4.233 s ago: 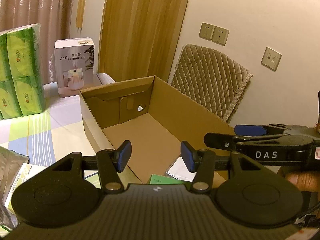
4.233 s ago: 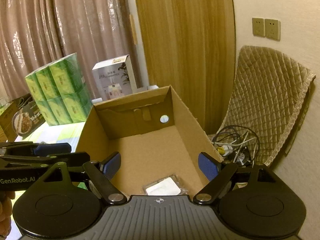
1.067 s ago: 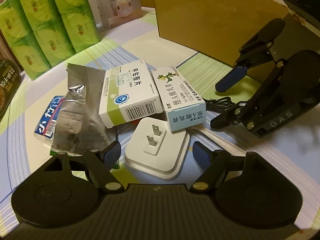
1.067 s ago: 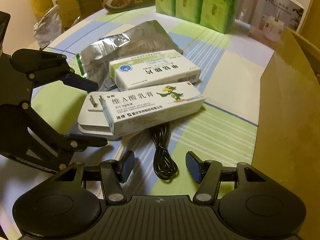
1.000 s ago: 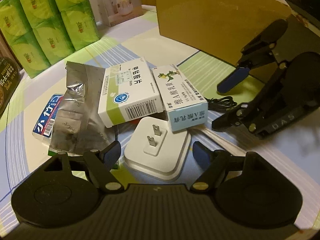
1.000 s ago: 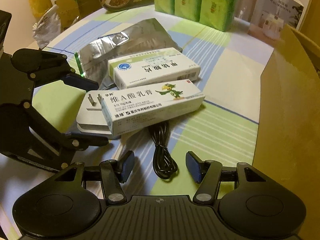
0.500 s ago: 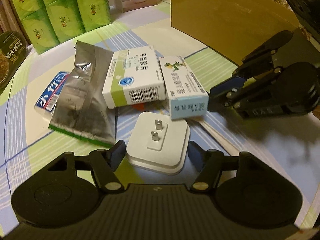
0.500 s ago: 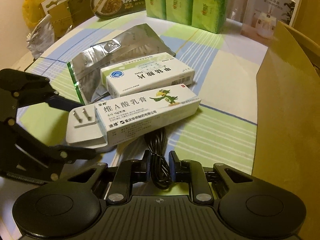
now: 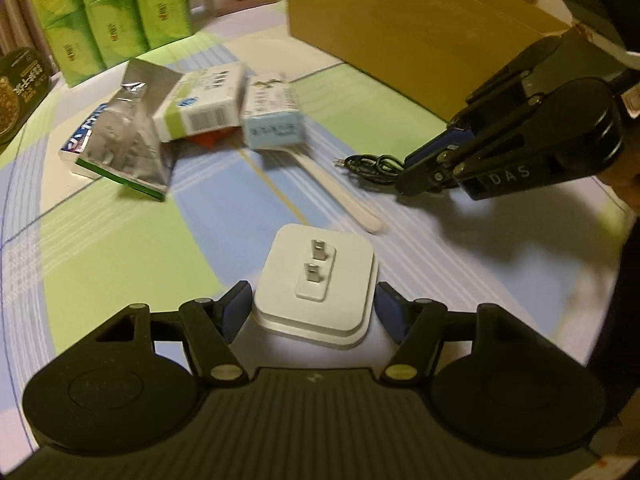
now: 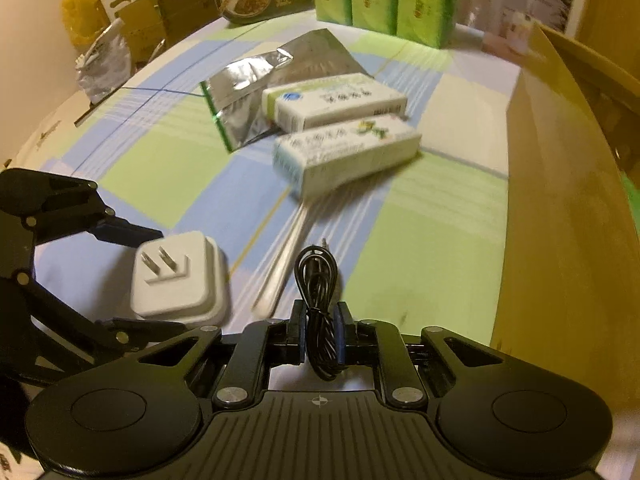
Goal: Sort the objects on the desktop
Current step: 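Grasp the white plug adapter with the left tool, then carry the white plug and black cable with both tools over the cardboard box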
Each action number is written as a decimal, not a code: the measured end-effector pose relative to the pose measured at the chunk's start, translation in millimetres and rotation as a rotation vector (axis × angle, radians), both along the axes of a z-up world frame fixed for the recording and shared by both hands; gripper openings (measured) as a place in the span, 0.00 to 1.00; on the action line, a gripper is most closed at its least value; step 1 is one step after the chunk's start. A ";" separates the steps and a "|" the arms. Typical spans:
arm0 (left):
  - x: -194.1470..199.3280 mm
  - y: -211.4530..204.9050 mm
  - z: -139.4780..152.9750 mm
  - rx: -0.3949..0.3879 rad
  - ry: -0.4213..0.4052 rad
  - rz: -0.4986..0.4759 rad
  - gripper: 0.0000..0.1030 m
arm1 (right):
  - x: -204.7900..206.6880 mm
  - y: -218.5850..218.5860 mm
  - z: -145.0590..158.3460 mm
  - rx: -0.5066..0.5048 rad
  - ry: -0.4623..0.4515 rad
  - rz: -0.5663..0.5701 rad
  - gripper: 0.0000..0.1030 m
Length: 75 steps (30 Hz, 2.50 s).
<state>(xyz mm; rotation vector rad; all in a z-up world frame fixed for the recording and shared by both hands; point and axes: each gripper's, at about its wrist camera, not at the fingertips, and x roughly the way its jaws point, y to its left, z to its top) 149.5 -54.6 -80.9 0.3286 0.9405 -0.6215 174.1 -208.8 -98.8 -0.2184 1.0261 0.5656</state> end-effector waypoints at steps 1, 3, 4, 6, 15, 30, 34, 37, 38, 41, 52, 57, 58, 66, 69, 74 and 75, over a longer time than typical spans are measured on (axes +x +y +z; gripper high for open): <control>-4.8 -0.2 1.4 -0.011 -0.001 -0.003 0.60 | -6.7 -1.6 -0.5 0.004 -0.001 -0.008 0.11; -11.6 -3.2 3.2 -0.015 -0.018 -0.013 0.61 | -16.1 -3.0 -3.0 0.005 0.001 -0.019 0.12; -12.6 -5.6 3.5 -0.012 -0.026 -0.021 0.62 | -19.3 -3.5 -4.4 0.003 -0.001 -0.025 0.17; -11.8 -7.8 3.8 -0.015 -0.031 -0.026 0.67 | -23.1 -1.9 -7.3 -0.012 -0.013 -0.022 0.30; 7.6 3.0 -1.1 -0.067 0.010 0.065 0.68 | -16.0 5.3 -9.9 -0.046 -0.075 0.003 0.45; 3.3 -7.1 -10.7 -0.005 0.012 0.060 0.59 | -15.9 14.4 -14.7 -0.053 -0.058 0.044 0.16; 2.1 -4.5 -6.3 -0.021 0.004 0.062 0.58 | -19.2 14.0 -10.3 -0.053 -0.087 0.037 0.15; 2.6 -2.9 1.5 -0.040 -0.015 0.075 0.58 | -20.4 10.9 -0.2 -0.027 -0.128 0.016 0.14; 3.0 -3.0 4.2 -0.044 -0.021 0.079 0.58 | -20.5 10.0 3.1 -0.019 -0.140 0.008 0.14; 4.9 -5.2 11.5 -0.049 -0.038 0.084 0.58 | -22.1 7.7 14.4 0.007 -0.171 -0.017 0.14; -1.7 -24.2 50.8 -0.120 -0.118 0.086 0.58 | -42.8 -17.9 62.1 0.106 -0.307 -0.123 0.14; -8.1 -33.9 74.0 -0.168 -0.162 0.096 0.58 | -54.8 -44.5 85.1 0.140 -0.385 -0.201 0.14; -9.8 -36.8 77.0 -0.173 -0.168 0.094 0.58 | -56.8 -49.8 88.6 0.144 -0.397 -0.215 0.14; -22.9 -70.1 93.1 -0.192 -0.200 0.056 0.58 | -75.4 -96.2 117.1 0.182 -0.467 -0.321 0.14; -26.4 -85.1 99.0 -0.206 -0.203 0.037 0.58 | -78.9 -113.7 124.4 0.191 -0.483 -0.363 0.14; -30.6 -112.8 106.8 -0.225 -0.206 0.003 0.58 | -77.4 -136.3 134.8 0.189 -0.518 -0.411 0.14; -31.0 -117.6 108.1 -0.227 -0.207 -0.002 0.58 | -76.1 -143.1 137.1 0.194 -0.524 -0.427 0.14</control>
